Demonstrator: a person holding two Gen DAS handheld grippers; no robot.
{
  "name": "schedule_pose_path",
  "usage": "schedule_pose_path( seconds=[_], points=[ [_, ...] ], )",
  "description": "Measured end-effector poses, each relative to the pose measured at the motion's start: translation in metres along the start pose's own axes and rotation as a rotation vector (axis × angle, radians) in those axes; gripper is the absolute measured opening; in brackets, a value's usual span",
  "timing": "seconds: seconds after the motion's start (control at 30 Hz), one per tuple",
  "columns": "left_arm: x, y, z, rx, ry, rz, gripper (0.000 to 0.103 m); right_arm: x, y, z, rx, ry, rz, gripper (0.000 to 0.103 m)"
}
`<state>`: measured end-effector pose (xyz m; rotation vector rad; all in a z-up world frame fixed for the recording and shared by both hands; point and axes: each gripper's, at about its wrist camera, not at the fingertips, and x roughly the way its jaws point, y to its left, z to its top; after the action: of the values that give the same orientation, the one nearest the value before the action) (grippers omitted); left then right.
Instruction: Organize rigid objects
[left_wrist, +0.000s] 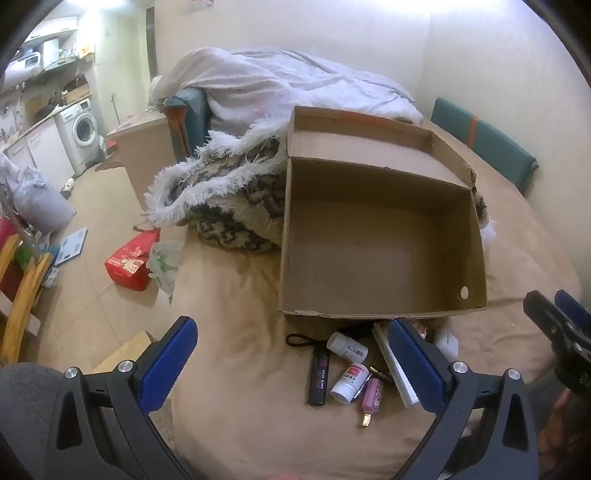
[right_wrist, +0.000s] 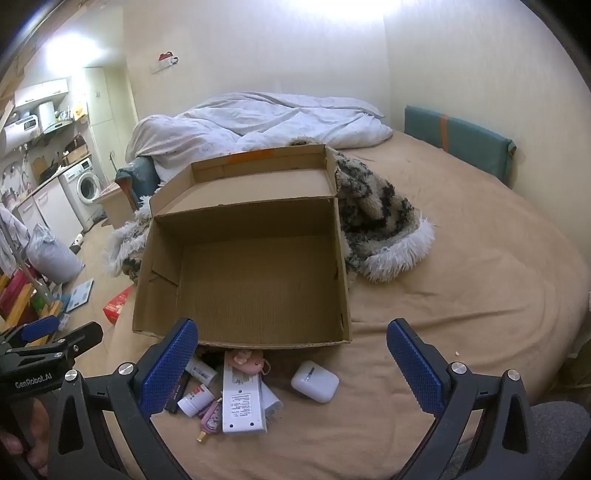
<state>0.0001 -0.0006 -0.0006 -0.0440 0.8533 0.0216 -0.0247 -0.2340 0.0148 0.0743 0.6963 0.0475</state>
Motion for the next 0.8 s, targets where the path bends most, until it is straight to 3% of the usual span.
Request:
schedule_pose_path(
  seconds=[0.8],
  points=[
    [0.0037,0.0034,-0.0002,-0.025,0.019,-0.001,0.103,0.0010,0.0013,0.0008,-0.009,0.001,-0.008,0.103]
  ],
)
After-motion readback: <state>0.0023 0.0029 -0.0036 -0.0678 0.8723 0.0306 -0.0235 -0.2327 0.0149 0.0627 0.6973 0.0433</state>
